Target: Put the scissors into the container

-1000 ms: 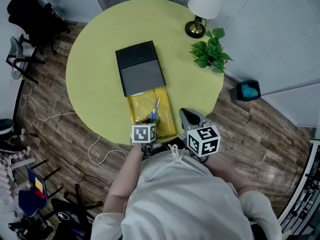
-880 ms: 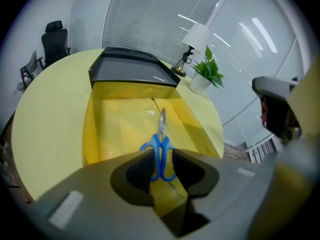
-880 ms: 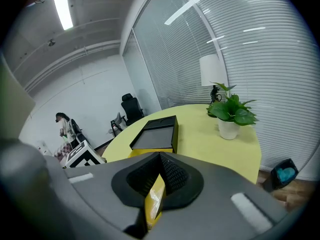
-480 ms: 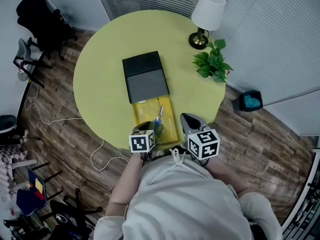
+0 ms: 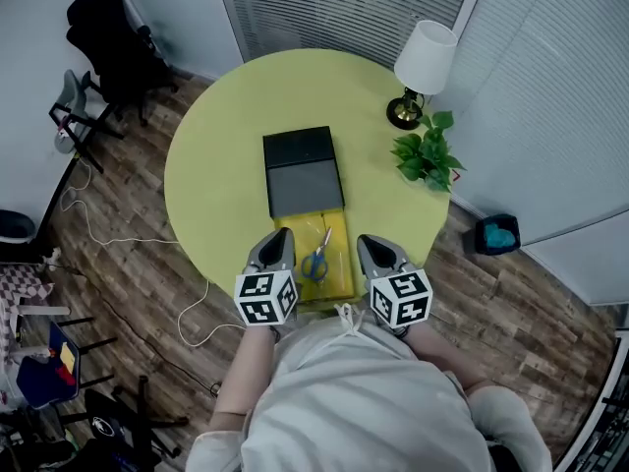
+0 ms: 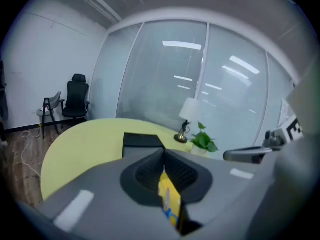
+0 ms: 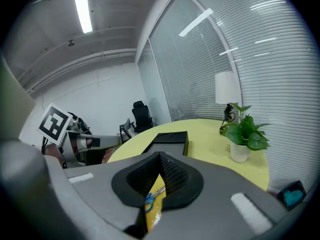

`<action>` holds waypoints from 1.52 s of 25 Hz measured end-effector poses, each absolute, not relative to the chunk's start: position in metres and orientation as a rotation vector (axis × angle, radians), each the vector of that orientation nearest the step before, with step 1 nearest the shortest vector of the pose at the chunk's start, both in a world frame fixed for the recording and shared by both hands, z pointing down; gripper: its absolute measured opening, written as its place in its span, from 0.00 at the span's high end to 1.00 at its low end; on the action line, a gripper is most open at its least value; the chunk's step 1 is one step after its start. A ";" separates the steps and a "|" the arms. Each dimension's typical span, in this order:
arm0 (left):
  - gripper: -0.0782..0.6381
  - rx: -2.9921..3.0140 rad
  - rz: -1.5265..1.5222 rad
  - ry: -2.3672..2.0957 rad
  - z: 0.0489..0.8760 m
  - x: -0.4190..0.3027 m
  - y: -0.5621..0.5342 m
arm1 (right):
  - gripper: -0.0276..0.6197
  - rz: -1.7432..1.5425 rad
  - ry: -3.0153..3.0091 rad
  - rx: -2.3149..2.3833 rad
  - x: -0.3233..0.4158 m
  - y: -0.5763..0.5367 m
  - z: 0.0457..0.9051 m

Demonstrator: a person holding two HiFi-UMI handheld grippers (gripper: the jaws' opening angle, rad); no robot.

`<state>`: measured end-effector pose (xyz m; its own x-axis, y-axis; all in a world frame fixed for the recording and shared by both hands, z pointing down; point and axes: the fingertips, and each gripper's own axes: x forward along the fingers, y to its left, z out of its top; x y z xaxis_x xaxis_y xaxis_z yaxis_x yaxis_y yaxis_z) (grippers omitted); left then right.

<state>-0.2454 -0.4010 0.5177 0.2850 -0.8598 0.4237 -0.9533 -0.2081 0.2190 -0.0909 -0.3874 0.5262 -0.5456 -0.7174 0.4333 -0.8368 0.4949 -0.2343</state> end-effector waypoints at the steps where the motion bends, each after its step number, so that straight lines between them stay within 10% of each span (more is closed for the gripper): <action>1: 0.88 2.160 0.232 -1.640 0.504 -0.247 -0.401 | 0.96 0.596 -2.480 1.316 -0.092 -0.388 0.521; 38: 0.88 2.374 0.138 -1.661 0.458 -0.224 -0.387 | 0.96 0.510 -2.542 1.188 -0.115 -0.382 0.511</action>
<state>-0.2241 -0.3867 0.4584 0.3489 -0.9125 0.2137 -0.9352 -0.3245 0.1415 -0.1151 -0.3824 0.5109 -0.6183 -0.6762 0.4007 -0.7784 0.5973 -0.1932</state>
